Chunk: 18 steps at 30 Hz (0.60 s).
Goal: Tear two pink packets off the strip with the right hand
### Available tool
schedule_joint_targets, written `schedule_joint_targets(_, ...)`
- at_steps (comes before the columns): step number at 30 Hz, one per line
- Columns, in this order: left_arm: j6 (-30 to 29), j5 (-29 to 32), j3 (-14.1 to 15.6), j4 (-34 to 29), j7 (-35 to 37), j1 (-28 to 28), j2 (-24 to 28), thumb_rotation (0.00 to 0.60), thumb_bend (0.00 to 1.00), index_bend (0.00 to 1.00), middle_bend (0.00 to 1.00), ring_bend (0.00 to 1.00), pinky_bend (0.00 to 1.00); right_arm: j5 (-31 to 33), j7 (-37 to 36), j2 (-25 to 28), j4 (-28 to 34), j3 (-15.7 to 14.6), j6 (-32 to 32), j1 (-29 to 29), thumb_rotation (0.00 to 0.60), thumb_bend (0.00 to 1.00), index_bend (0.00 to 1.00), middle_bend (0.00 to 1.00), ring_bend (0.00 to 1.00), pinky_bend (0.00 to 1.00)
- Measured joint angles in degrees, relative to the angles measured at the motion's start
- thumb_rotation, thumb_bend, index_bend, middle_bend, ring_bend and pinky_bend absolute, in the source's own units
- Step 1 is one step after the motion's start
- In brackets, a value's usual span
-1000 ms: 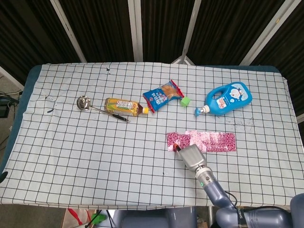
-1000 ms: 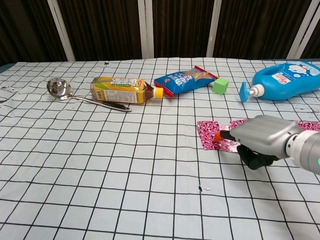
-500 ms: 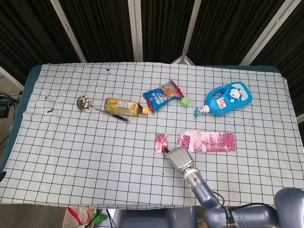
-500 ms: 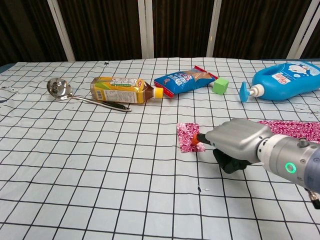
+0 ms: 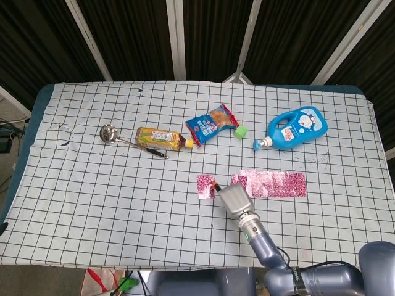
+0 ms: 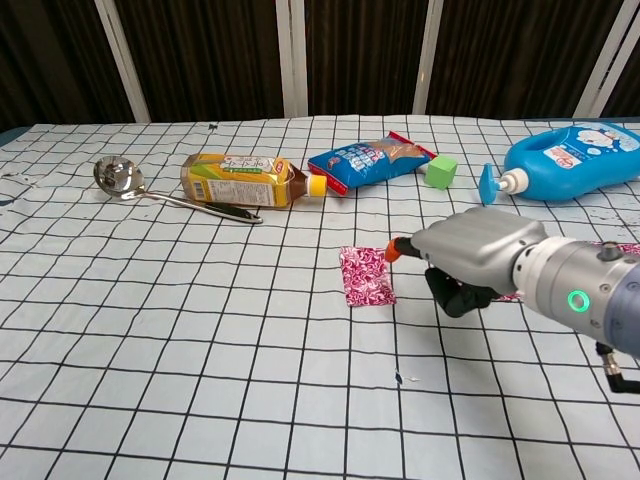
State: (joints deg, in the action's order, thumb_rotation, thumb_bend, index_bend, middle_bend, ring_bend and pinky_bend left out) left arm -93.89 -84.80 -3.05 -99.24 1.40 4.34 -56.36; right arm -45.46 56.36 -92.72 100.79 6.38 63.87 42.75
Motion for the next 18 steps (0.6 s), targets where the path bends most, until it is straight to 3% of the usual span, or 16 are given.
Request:
schedule_joint_targets(9, -0.49, 0.16, -0.09, -0.42, -1.3, 0.14, -0.4, 0.6, 0.28, 0.16, 0.03, 0.0, 0.08, 0.32, -2.54, 5.49, 1.78, -1.88, -0.16, -1.16, 0.6, 0.89, 0.17, 0.85, 0.85, 0.64)
schedule_joint_targets(18, -0.43, 0.07, -0.04, -0.75, -2.71, 0.03, -0.81, 0.6, 0.28, 0.16, 0.03, 0.0, 0.08, 0.18, -4.79, 6.68, 0.94, -3.39, -1.3, -1.54, 0.6, 0.89, 0.17, 0.85, 0.85, 0.64)
